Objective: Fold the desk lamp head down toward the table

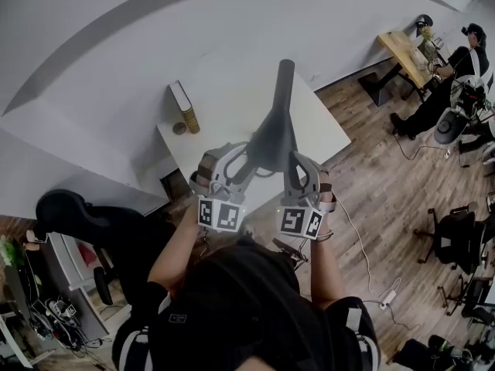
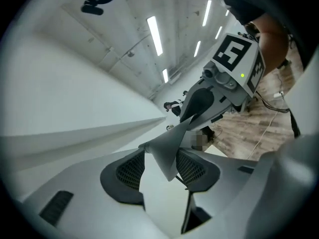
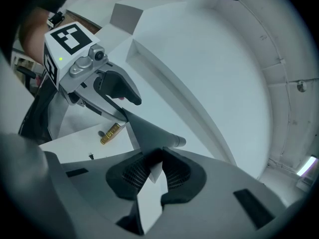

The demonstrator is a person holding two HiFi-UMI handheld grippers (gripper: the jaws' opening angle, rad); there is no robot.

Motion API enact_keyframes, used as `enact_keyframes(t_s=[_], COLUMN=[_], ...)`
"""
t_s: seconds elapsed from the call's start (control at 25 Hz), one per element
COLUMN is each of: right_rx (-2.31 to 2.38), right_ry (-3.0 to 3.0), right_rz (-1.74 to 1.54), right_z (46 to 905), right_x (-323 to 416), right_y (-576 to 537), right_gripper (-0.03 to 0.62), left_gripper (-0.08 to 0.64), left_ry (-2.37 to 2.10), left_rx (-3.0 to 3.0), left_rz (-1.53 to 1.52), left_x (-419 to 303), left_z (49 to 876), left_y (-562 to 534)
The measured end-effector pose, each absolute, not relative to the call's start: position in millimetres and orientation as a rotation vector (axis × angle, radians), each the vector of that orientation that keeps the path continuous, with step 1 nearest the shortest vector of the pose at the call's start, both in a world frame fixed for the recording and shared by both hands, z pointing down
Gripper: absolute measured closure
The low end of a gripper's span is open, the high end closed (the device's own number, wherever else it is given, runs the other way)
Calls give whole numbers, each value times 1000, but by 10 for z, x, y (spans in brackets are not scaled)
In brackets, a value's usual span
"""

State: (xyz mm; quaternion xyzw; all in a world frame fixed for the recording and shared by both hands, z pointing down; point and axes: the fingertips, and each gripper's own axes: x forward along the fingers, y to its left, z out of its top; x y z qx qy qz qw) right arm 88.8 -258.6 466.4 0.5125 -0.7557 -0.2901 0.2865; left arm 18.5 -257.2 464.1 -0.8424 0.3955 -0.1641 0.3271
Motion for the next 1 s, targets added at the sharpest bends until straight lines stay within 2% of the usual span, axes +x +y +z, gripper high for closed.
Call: enact_keyframes(t_s=[0.24,0.52,1.0], right_rx=[1368,1375,1304], right_ry=[-2009,-1993,-1879], right_rz=[-781,-798,-898], right_z=[4682,4686,5101], right_x=[876,886,878], right_y=[-2573,-2581,-2627], right_gripper=[518,523,494], left_gripper=[352,489,476], left_ry=[895,877,866], left_rx=[-2037,-1987,-1843], left_rz=[-552,-586,-629], left_x=[370,459,463], left_z=[4638,4694,5106], left_y=[-2577,-2606,-2653])
